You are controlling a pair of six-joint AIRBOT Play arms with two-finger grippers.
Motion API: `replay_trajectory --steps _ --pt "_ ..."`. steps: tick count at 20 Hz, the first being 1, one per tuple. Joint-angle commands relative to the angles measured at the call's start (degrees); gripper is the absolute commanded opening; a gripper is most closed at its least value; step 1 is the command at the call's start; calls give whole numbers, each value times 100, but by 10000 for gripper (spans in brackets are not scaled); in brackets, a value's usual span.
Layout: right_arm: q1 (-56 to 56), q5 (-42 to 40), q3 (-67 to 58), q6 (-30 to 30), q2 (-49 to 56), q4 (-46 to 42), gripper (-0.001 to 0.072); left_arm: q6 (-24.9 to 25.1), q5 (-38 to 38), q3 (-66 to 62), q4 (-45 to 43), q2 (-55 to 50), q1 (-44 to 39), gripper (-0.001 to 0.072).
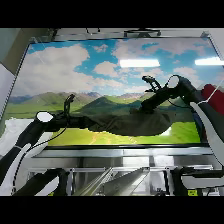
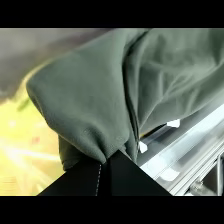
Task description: Fold the shirts.
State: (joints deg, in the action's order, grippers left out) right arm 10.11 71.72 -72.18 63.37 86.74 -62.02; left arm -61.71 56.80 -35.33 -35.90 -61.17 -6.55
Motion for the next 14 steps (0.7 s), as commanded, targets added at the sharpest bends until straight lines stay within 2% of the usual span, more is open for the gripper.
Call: replay_trajectory --steps 1,4,6,9,10,12,14 --pt "-105 531 -811 144 -490 -28 21 -179 98 -387 -9 673 387 17" --pt "-470 634 -1711 409 -1532 -133 22 -459 754 -1399 -4 1491 1471 17" --pt "-841 280 -1937 588 -2420 -348 21 -745 1224 -2146 11 1989 2282 17" --pt "-1250 -229 -1937 581 -3801 -313 22 -785 1609 -3012 352 2728 3198 17" --pt "-1237 -413 -1937 531 -4188 -258 22 -785 1578 -3226 516 2933 3287 17" --pt "-1231 -730 -1937 116 -4872 413 22 -776 1475 -3676 911 3239 3204 17" --pt "-1231 -938 -1937 -326 -5285 984 22 -778 1397 -4214 892 3344 3008 17"
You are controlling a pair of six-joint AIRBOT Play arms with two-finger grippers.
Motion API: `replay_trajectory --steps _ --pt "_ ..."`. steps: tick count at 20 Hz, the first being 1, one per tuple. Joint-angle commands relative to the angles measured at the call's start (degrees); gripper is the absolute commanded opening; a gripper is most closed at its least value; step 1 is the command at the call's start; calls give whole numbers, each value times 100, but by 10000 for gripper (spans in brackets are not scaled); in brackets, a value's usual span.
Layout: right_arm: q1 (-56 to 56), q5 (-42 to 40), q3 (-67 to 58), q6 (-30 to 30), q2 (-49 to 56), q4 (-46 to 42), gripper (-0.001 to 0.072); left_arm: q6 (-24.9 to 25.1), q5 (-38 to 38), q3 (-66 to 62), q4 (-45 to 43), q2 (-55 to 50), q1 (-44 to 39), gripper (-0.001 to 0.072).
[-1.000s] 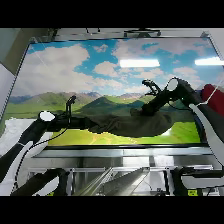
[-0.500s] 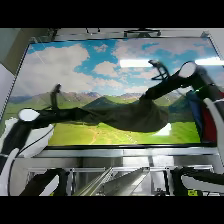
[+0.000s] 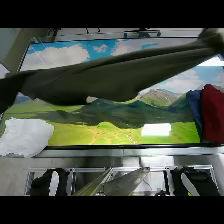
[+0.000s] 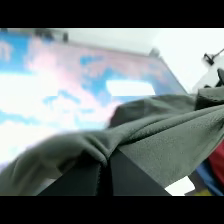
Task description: Fold the shirts.
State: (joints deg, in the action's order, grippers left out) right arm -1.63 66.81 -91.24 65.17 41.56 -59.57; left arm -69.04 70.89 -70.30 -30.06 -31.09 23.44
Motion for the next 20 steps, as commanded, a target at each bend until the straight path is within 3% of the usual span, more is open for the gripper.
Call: replay_trajectory --steps 1,4,8,14,17,20 --pt "-57 -487 -31 -610 -876 890 22 -46 -70 -994 308 334 -114 17" --pt "-57 -487 -31 -632 -778 931 22 -46 -76 -1617 304 42 -426 17" --pt "-57 -415 -26 -634 35 931 22 -46 264 -1755 -146 -1095 -964 17" --pt "-26 -398 210 -645 2487 933 22 103 -372 -1198 -1650 -3633 -2149 18" --pt "76 -509 210 -647 3965 933 22 520 -680 -1102 -1681 -5064 -2295 17" --pt "111 -1154 208 -645 5180 1176 22 612 -994 -1690 -1679 -6356 -2256 17"
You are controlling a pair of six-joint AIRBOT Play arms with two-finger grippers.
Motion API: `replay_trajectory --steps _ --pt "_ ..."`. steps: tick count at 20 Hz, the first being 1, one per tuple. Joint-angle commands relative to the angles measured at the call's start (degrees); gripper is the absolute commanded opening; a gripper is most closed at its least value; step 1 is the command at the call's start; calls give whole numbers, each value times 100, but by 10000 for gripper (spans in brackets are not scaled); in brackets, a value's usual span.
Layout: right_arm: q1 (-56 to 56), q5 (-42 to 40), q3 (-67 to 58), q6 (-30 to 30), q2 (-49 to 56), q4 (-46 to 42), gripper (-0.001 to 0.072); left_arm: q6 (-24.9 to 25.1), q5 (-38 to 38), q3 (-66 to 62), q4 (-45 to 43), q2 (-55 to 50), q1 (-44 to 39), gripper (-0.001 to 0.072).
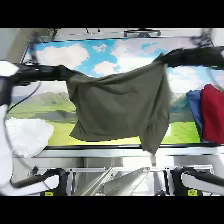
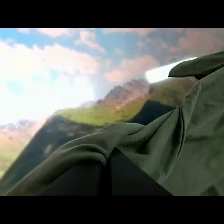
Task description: Fold the shirts.
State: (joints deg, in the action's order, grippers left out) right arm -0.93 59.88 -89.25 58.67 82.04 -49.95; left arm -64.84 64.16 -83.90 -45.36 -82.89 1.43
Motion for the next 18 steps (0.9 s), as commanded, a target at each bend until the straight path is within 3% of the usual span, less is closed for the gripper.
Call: replay_trajectory --steps 1,4,5,6,7,8,9,13,15,16,18 --pt "31 -660 2 2 1390 396 22 197 -308 -614 -149 -1480 -4 17" --pt "17 -1241 -4 2 1672 671 55 181 -35 -1515 -144 -2107 87 20" --pt "15 -1307 -52 0 1644 669 290 153 208 -1788 -144 -2223 118 28" --pt "-31 -1239 -151 0 1589 658 469 122 459 -2046 -149 -2299 166 104" --pt "-120 -1082 -229 2 1493 649 462 107 693 -2262 -151 -2321 221 359" --pt "-245 -859 -280 55 1349 649 462 -24 942 -2470 -157 -2306 284 462" --pt "-426 -562 -284 205 1163 649 462 -278 1191 -2638 -170 -2262 378 516" --pt "-1340 1517 -144 221 509 610 457 -855 2273 -2498 -166 -1770 909 514" --pt "-1845 2227 509 256 144 608 421 -817 2605 -1421 -175 -1198 1152 486" --pt "-2096 2350 964 201 -50 608 372 -710 2590 -686 -227 -848 1266 485" --pt "-2653 2234 2048 68 -457 605 367 -533 2181 984 -632 -87 1499 486"
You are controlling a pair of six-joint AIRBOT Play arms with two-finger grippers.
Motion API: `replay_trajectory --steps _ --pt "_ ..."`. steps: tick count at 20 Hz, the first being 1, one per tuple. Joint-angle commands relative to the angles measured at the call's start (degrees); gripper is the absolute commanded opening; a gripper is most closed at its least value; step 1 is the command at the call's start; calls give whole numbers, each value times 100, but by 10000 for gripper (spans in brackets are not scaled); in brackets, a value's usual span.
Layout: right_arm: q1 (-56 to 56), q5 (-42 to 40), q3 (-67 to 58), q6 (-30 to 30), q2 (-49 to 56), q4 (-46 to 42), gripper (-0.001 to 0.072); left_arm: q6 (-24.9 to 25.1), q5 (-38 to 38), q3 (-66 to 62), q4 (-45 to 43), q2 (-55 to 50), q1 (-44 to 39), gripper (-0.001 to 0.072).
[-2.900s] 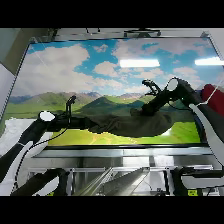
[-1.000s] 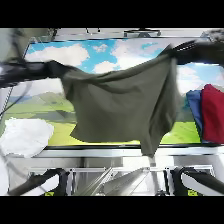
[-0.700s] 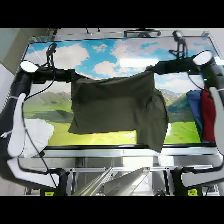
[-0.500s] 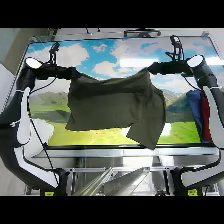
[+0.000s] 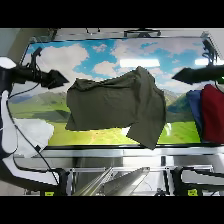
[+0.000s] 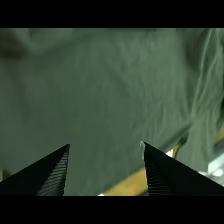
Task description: Fold the shirts.
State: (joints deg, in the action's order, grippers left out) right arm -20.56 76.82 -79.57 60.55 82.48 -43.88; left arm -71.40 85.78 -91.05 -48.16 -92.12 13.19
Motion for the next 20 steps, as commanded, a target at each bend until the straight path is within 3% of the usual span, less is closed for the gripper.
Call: replay_trajectory --steps 1,5,9,12,20 --pt "-918 343 1543 -146 -636 -2 368 219 -295 2566 -531 1209 463 486" --pt "-1526 -269 2938 -221 -732 -50 367 748 -1298 4953 -625 2028 1010 486" --pt "-1530 -372 3397 -343 -721 -44 367 931 -2376 5521 -577 2201 1106 486" --pt "-1530 -332 3436 -363 -721 -44 367 1209 -2308 5261 -455 1768 1095 486" --pt "-1530 -332 3436 -446 -719 -44 367 1248 -1626 4245 -437 916 1093 485"
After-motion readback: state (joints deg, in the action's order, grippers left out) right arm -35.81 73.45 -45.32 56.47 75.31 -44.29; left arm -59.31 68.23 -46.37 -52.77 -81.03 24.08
